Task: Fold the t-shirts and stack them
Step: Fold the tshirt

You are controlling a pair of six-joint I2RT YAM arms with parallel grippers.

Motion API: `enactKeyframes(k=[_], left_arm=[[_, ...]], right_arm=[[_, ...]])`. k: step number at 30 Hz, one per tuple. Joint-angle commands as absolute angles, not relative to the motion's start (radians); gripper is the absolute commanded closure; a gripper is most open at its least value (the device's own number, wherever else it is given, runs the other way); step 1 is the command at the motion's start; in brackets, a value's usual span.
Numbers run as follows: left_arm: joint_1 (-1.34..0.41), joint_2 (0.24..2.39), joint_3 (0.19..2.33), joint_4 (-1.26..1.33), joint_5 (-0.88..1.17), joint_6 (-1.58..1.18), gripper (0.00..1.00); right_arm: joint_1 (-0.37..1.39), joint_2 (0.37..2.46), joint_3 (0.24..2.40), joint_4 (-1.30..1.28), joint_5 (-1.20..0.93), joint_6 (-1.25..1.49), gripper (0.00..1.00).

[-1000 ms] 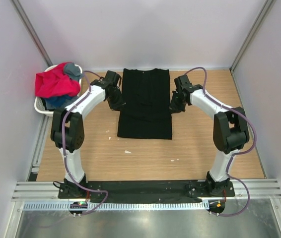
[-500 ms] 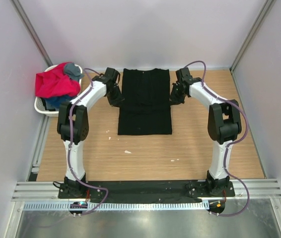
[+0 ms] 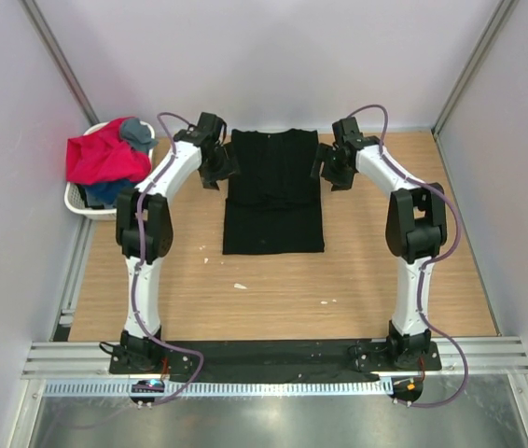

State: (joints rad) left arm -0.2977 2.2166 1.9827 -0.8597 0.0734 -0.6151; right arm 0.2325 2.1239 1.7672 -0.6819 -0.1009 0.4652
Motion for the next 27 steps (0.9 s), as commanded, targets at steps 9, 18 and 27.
enactKeyframes(k=[9,18,27], left_arm=[[-0.344,1.706,1.513,-0.698,0.137,-0.762,0.17],[-0.362,1.451,1.162,-0.771,0.008,-0.802,0.03],[-0.359,1.258,1.081,-0.877,-0.08,-0.775,0.0]], right_arm=[[0.402,1.778,1.522,-0.594,-0.039,0.5,0.07],[0.623,1.881,1.492,-0.655,0.159,0.494,0.18],[0.647,2.124,1.731,-0.687,0.221,0.446,0.18]])
